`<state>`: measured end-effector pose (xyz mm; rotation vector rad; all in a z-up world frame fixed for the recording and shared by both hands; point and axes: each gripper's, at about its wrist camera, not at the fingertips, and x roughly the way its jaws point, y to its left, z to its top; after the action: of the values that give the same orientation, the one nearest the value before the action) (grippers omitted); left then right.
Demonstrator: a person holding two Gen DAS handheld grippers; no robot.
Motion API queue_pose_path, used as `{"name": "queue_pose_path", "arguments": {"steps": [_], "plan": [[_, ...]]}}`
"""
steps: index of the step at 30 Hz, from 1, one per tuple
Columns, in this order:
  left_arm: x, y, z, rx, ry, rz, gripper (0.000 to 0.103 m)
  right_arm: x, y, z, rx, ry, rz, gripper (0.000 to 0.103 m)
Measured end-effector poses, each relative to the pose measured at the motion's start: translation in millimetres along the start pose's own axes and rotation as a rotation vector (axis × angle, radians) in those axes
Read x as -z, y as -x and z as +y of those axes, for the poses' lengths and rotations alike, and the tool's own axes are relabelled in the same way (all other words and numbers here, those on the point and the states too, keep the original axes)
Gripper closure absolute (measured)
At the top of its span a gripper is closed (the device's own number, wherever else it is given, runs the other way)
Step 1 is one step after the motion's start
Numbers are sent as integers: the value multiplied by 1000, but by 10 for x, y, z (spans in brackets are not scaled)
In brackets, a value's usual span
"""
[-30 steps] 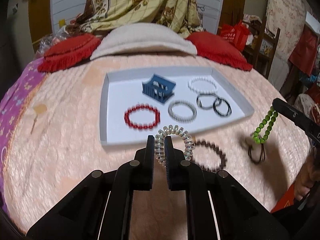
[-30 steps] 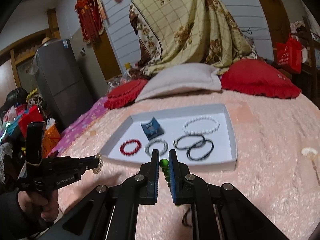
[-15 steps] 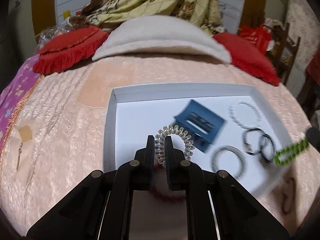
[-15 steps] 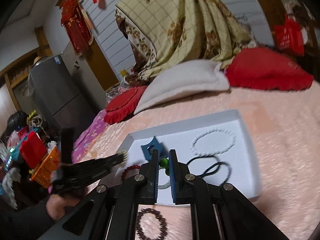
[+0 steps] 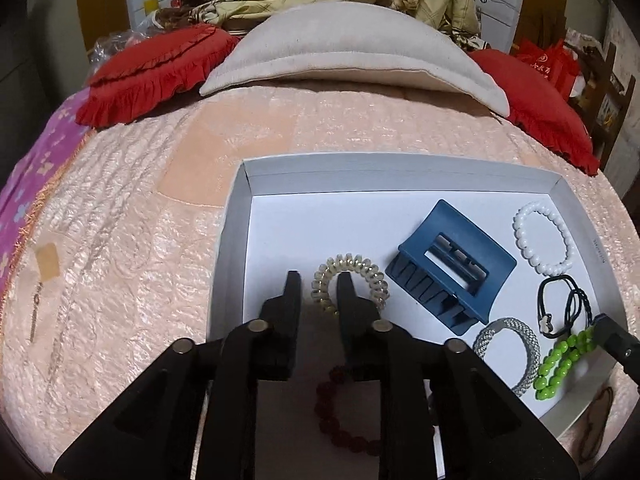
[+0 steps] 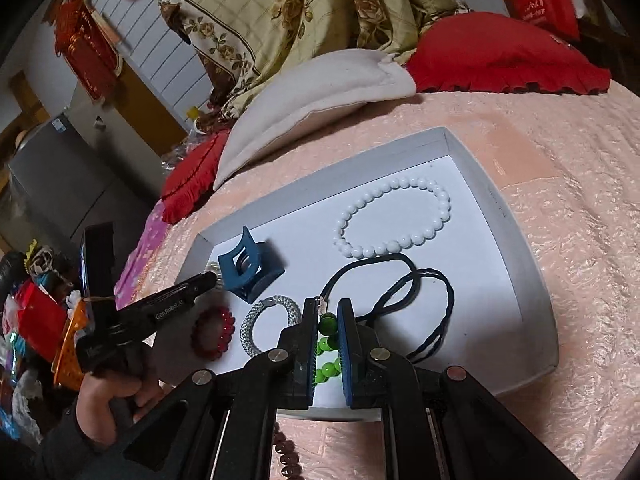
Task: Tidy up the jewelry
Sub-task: 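Lower both items into the tray and open both tools, then withdraw both open tools from the tray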
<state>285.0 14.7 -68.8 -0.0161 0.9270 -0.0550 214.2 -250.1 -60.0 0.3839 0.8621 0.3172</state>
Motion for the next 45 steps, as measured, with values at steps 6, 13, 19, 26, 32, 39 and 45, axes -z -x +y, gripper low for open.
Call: {"name": "queue_pose_path", "arguments": {"steps": [6,13,19,26,32,39,45], "plan": [[15,121,20,-11,5,-29,59,0,40,44,15,27,-25,73],[148,502,107,18,45,-74,58,9,505,116,85,112,-212,59],[505,939,18,39,29,-105,54,156,985,-20,176,145,-289,58],[1143,1253,-128,37,-6,-74,53,515,1442,-284,181,56,-288,58],[1560,1408,-181,2,23,-30,53,894,1476,-79,230,171,-195,58],[1660,1446,-208,-53,7,-14,53,1229,1485,25,264,289,-137,45],[1675,1395,-240,-57,-5,-2,53,1198,1460,-153,289,234,-111,45]]}}
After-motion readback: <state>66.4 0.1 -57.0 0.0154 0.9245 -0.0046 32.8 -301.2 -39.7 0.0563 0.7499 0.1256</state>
